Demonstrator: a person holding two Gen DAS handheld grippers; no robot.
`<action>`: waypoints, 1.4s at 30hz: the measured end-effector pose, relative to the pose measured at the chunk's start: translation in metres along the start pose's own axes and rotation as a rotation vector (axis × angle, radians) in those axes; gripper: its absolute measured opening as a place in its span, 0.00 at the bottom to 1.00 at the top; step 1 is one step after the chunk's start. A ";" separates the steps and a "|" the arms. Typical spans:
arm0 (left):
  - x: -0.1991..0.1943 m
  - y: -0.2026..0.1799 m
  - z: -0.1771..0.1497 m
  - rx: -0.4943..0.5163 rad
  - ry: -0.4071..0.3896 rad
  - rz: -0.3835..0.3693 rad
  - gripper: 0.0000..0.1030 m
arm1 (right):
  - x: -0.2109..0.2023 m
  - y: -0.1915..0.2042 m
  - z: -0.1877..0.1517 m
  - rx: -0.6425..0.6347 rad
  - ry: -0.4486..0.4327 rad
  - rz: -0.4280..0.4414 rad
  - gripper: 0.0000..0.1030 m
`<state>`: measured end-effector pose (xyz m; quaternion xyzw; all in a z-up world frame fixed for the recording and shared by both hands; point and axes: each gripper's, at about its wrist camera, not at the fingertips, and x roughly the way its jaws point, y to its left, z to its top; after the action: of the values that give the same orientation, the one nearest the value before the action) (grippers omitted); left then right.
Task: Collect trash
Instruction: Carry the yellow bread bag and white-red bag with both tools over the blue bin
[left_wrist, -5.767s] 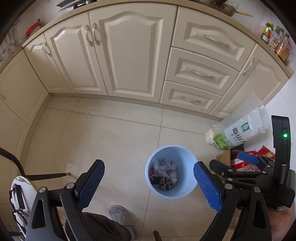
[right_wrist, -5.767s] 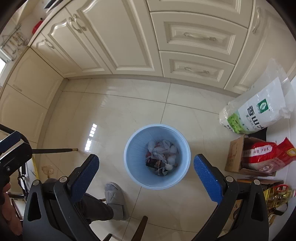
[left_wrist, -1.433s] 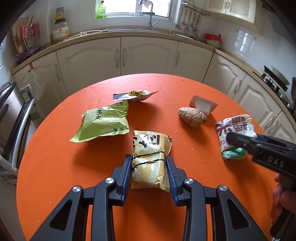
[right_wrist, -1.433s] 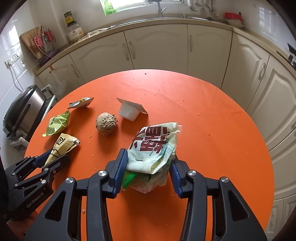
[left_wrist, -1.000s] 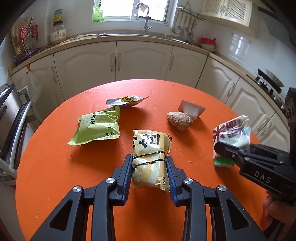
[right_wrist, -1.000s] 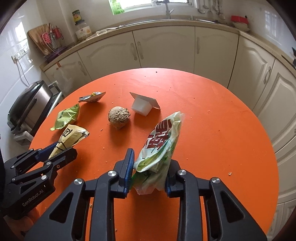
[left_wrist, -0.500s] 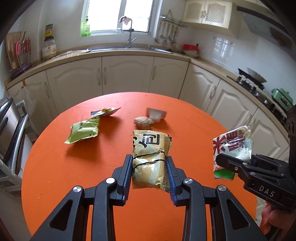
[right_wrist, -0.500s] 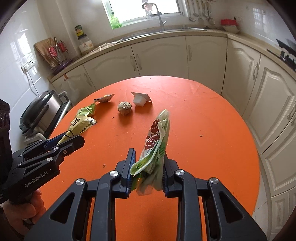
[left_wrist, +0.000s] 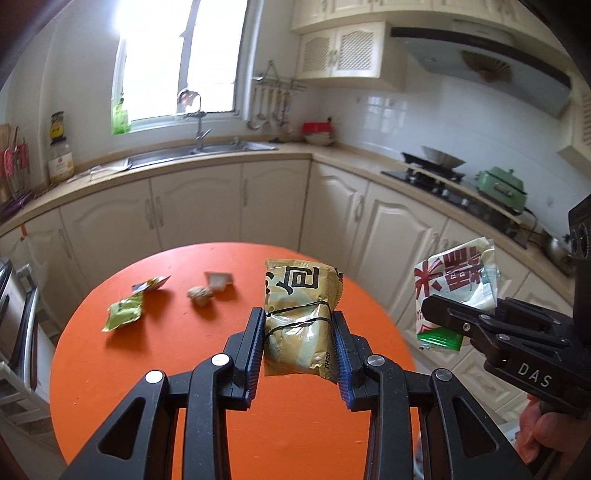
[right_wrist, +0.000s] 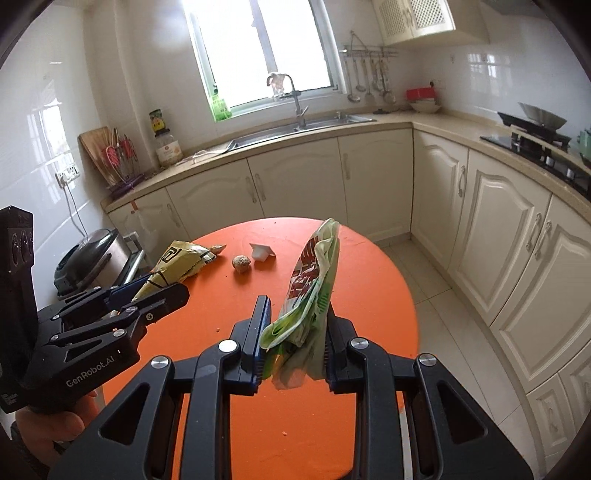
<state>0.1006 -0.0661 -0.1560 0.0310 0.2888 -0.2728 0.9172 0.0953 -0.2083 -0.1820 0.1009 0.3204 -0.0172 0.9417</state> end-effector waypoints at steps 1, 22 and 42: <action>-0.006 -0.009 0.000 0.012 -0.011 -0.018 0.29 | -0.008 -0.003 0.000 0.006 -0.010 -0.011 0.24; -0.012 -0.211 -0.018 0.280 0.037 -0.404 0.29 | -0.183 -0.174 -0.091 0.294 -0.106 -0.402 0.24; 0.173 -0.372 -0.139 0.501 0.625 -0.600 0.29 | -0.148 -0.354 -0.301 0.739 0.236 -0.555 0.24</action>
<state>-0.0447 -0.4356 -0.3287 0.2463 0.4716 -0.5631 0.6323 -0.2374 -0.4993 -0.3890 0.3409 0.4124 -0.3695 0.7597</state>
